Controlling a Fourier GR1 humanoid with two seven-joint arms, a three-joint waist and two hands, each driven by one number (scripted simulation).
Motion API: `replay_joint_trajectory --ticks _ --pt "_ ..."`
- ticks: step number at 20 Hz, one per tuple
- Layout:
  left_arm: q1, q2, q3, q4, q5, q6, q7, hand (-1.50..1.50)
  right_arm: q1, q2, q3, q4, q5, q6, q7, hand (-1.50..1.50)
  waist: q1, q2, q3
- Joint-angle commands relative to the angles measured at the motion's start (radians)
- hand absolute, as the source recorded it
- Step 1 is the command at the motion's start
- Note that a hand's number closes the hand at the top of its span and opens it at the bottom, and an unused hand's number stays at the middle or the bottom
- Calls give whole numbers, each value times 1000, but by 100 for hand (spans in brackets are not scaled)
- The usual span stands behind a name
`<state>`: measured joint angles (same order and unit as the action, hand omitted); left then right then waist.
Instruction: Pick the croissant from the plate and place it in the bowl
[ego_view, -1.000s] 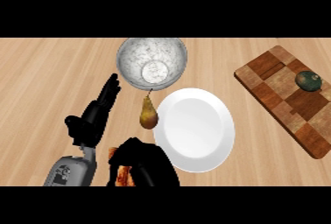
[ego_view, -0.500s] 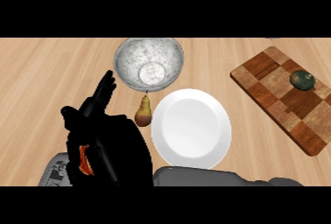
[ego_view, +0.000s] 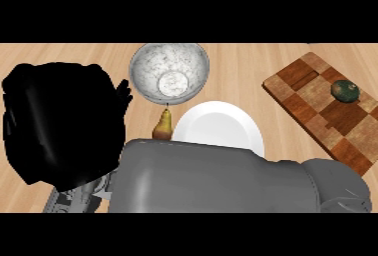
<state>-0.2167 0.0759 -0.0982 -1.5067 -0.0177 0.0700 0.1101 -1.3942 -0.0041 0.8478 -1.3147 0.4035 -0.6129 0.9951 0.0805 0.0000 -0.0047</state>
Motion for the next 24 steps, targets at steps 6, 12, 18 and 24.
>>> replay_joint_trajectory --ticks 6,12,18,24 --pt "25 -15 -16 0 -31 21 -24 0 -233 4 -89 314 -189 -19 -23 150 -17 9 1" --pt "-10 17 23 -1 10 -20 -5 0 -267 4 35 546 -155 73 -31 150 -12 14 -1" --pt "7 -9 13 8 -9 6 -41 0 -206 4 22 734 -171 55 -214 150 -16 21 1" --pt "13 -18 -4 -24 -14 7 5 0 -140 4 24 833 -186 20 -319 150 -15 17 2"
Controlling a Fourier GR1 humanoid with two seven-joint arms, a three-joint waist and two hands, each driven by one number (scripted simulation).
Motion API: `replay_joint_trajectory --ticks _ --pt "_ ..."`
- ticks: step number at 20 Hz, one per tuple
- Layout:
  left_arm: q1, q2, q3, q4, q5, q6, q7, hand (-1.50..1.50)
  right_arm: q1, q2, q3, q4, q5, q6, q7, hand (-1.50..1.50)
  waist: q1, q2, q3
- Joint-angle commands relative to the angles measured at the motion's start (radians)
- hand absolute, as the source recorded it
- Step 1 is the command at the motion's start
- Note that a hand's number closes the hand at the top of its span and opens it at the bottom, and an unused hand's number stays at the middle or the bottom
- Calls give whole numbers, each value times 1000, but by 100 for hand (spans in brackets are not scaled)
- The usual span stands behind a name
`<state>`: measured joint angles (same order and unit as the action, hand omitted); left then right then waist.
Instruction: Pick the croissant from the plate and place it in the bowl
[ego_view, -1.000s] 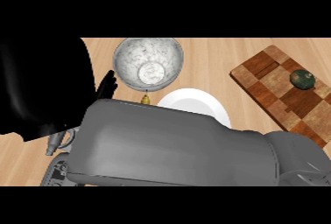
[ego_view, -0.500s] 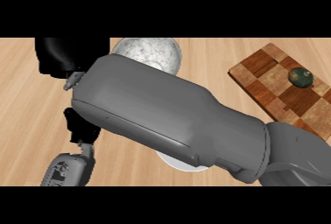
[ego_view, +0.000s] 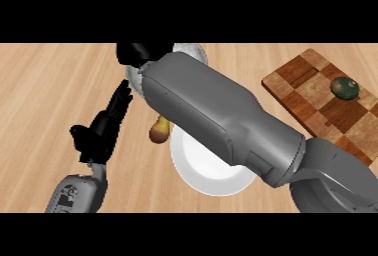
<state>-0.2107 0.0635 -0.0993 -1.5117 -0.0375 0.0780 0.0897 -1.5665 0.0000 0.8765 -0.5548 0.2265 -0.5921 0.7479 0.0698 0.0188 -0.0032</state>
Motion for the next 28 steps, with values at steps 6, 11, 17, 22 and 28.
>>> replay_joint_trajectory --ticks 6,11,17,22,28 --pt "21 -9 -5 -10 -9 7 -11 0 114 0 -43 195 -30 -29 -215 150 1 4 1" --pt "-8 16 23 -11 14 -20 -6 0 153 0 -179 221 -163 81 -336 -150 -1 7 2" --pt "13 -13 -4 -14 2 -8 -7 0 266 0 -250 198 -239 85 -594 -150 2 9 3" --pt "33 -4 12 18 -12 2 -46 0 251 0 -323 125 -291 -10 -704 -150 -19 -3 3" --pt "14 19 25 -18 12 -30 10 0 211 0 -447 166 -369 -58 -780 -150 -17 -3 3"
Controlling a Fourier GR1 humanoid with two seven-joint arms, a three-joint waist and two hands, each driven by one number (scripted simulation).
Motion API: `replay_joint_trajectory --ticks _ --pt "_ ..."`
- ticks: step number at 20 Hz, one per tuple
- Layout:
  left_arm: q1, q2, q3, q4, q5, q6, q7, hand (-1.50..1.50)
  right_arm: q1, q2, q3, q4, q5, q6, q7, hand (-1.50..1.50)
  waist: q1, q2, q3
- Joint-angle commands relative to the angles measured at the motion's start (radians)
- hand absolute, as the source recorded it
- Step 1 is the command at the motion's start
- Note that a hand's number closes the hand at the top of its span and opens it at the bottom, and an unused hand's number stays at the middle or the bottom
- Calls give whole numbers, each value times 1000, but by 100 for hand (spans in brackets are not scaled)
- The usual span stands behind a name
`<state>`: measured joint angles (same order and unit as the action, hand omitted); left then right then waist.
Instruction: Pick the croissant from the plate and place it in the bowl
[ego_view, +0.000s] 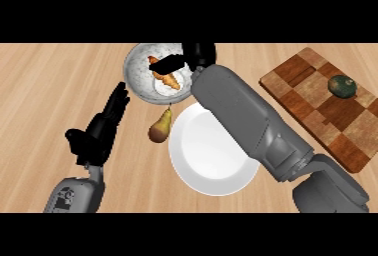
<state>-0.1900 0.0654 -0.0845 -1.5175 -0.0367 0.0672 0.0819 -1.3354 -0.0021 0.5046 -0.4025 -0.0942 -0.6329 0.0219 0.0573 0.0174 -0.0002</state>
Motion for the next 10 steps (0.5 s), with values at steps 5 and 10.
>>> replay_joint_trajectory --ticks 5,10 --pt "44 5 15 -55 3 10 27 0 27 2 -155 -28 -84 46 -64 -150 -41 -15 0" --pt "39 6 36 21 1 1 -51 0 82 -98 -227 -116 -136 200 -100 -150 -55 -16 0"
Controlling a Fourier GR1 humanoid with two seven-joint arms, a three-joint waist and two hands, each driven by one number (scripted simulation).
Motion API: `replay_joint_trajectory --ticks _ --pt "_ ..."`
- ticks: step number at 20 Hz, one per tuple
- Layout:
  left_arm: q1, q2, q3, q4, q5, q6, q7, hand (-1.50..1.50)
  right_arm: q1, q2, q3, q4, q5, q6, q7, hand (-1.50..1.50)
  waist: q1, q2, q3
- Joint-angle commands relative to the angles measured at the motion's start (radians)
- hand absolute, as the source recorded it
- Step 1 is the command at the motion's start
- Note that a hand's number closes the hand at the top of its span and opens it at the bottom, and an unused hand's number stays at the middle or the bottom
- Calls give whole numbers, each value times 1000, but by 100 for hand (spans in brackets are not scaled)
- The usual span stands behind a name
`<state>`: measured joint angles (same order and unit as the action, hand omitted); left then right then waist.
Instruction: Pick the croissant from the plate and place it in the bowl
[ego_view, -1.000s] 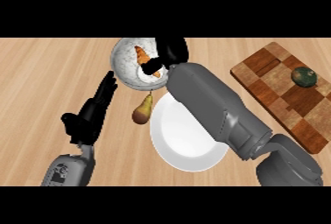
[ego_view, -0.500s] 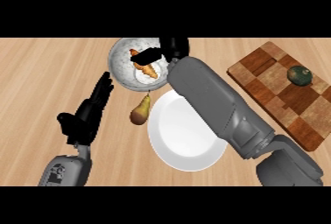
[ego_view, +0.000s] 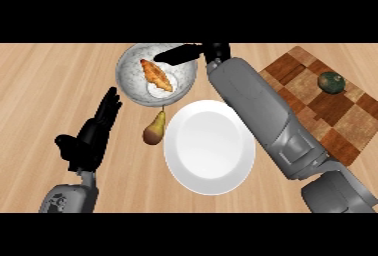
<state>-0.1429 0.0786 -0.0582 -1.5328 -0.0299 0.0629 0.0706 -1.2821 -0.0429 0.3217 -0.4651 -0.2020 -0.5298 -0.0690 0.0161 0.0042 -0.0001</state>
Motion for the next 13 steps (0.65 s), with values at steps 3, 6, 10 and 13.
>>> replay_joint_trajectory --ticks 3,6,10,13 --pt "-12 2 13 -14 0 4 26 0 140 -37 -51 -116 -27 122 -64 -150 -14 -5 0" --pt "-18 0 24 -9 4 2 16 0 142 -44 -56 -185 -11 158 -23 -150 -15 -6 0" --pt "-24 -11 14 -33 -25 34 69 0 308 -63 -2 -355 29 187 1 -150 -25 -9 0" --pt "-46 5 40 -19 18 -15 58 0 269 -49 -61 -254 51 217 -45 -150 -10 -3 0"
